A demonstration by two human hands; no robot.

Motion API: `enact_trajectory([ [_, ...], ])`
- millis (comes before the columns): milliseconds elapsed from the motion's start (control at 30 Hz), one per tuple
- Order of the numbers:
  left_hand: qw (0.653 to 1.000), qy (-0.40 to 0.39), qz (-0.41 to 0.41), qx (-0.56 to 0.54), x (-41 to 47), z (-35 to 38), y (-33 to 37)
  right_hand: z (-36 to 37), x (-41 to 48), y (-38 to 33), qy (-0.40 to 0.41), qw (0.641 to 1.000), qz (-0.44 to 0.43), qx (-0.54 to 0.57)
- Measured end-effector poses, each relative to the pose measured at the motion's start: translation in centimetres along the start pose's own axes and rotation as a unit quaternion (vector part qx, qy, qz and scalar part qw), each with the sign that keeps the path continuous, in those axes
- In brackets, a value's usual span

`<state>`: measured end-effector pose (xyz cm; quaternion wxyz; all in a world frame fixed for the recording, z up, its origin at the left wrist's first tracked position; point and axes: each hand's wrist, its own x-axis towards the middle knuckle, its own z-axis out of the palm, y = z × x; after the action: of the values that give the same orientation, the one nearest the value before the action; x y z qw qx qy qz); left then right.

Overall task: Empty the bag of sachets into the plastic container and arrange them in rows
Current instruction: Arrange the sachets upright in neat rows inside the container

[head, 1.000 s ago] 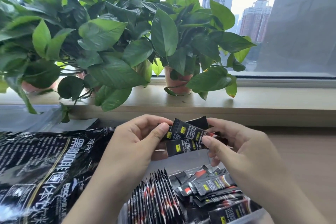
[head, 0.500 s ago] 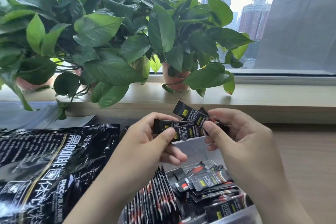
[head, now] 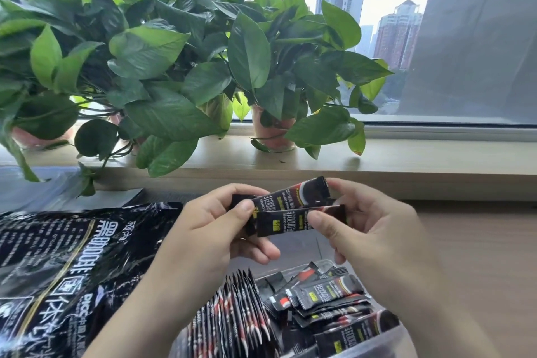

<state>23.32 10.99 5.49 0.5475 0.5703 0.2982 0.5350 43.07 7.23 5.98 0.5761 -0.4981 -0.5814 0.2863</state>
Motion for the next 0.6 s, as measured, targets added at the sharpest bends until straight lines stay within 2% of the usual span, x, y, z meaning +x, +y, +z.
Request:
enact_trajectory([
  [133,0.999,-0.020,-0.001,0.032,0.2,-0.2,-0.2,-0.1,-0.1,0.0,-0.020,0.999,-0.009,-0.025],
  [300,0.996,-0.050,-0.002,0.074,0.1,-0.5,-0.2,-0.8,0.0,0.8,-0.035,0.995,0.022,-0.088],
  [600,0.980,-0.071,0.014,0.184,-0.1,-1.2,-1.1,-1.9,0.3,1.2,-0.147,0.984,-0.020,-0.095],
])
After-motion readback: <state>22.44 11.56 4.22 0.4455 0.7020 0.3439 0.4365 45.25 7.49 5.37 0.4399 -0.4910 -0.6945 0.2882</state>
